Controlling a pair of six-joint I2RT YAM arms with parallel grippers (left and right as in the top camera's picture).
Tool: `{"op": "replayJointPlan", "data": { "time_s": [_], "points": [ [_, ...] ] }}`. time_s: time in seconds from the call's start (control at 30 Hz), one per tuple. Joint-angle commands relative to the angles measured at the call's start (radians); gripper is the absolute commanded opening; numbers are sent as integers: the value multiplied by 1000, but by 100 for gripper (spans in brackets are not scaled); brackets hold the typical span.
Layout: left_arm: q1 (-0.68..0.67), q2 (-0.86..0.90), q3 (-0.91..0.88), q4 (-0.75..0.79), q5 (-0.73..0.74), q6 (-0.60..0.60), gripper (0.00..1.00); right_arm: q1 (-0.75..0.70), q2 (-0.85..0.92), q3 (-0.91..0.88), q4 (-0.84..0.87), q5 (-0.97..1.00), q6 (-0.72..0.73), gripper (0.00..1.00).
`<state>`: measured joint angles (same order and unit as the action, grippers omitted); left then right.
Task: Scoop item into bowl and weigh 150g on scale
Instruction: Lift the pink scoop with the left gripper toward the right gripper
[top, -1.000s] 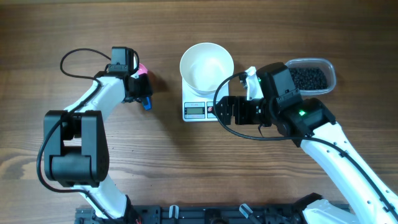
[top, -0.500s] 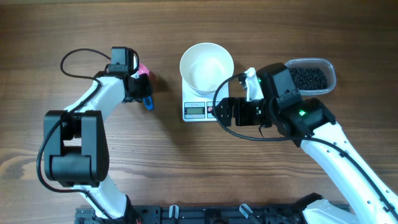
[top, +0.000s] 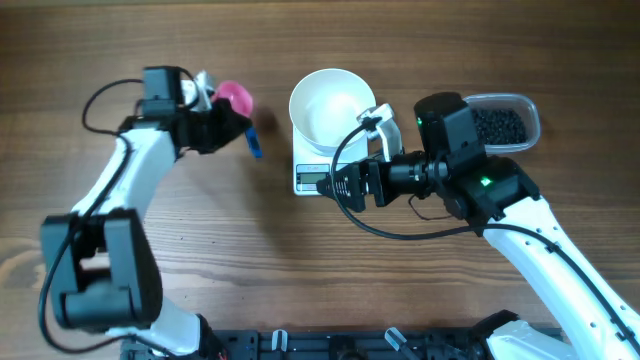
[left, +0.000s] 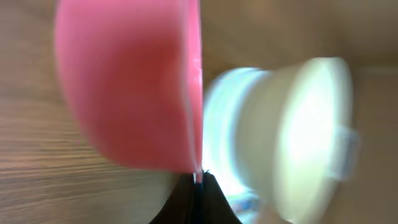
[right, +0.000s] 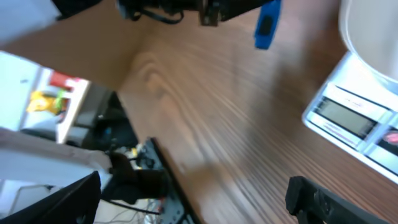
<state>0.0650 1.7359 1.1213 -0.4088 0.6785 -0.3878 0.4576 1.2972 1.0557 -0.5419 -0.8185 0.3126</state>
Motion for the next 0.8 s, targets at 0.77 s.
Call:
{"op": "replayJointPlan", "data": {
  "time_s": [0.77],
  "points": [
    [-101, -111, 12, 423, 811, -685, 4, 4, 242, 18, 767, -377, 535, 66]
  ]
}}
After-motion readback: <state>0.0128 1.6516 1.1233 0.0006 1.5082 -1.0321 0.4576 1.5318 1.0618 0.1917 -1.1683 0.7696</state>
